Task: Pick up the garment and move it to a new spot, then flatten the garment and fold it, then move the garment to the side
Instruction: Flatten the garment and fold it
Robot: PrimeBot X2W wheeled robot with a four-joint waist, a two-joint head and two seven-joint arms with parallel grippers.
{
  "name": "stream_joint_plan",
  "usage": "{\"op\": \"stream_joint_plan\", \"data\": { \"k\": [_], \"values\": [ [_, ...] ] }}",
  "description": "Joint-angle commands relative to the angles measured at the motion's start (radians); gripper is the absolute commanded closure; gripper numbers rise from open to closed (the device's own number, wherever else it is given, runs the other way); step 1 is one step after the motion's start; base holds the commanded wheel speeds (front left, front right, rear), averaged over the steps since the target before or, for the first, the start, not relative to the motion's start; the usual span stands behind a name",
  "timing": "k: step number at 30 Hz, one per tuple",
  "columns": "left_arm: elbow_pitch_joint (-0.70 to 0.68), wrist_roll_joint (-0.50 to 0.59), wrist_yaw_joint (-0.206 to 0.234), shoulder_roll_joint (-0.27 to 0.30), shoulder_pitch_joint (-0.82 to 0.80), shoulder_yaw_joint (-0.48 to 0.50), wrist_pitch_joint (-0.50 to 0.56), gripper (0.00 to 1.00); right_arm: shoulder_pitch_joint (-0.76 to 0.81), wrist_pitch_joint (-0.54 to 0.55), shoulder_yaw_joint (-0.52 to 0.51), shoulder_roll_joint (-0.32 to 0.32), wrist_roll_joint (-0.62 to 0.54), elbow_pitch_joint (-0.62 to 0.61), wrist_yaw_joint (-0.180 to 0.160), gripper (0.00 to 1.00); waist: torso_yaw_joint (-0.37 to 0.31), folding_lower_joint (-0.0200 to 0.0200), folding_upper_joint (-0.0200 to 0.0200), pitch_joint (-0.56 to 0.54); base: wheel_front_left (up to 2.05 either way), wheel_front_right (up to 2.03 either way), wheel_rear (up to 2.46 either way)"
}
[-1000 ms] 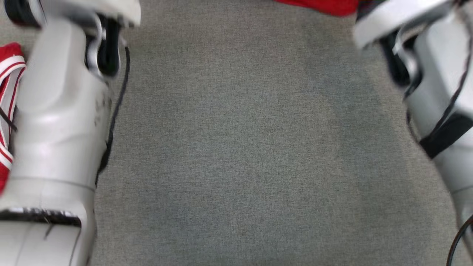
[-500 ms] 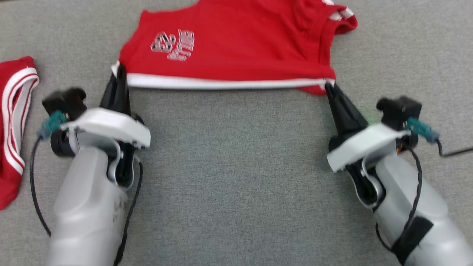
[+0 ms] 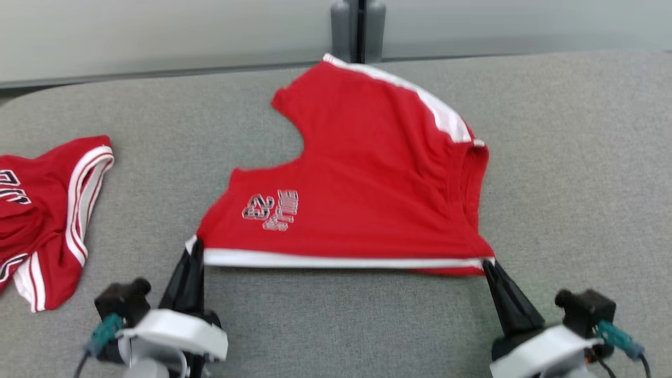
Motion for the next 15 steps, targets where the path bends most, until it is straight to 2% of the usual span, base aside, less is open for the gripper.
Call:
{"op": "stream_joint_plan", "data": {
  "k": [1,9,15],
  "values": [
    [-0.025,0.003,0.011,0.009,0.035,0.002,0.002,1.00,0.037,-0.003,-0.016,-0.015,-0.014,-0.016,-0.002,1.00,0.011,0.0000,-0.0001,-0.037,0.00,0.00,0.00],
    [-0.302,-0.003,0.069,0.023,0.267,-0.015,0.139,1.00,0.268,0.084,-0.100,0.023,-0.079,-0.214,-0.002,1.00,0.013,0.0000,-0.0001,-0.092,0.00,0.00,0.00],
    [-0.466,-0.012,0.101,0.033,0.344,-0.014,0.228,1.00,0.358,0.161,-0.137,0.059,-0.103,-0.321,-0.002,1.00,0.006,0.0000,-0.0001,-0.098,0.00,0.00,0.00]
  ]
}}
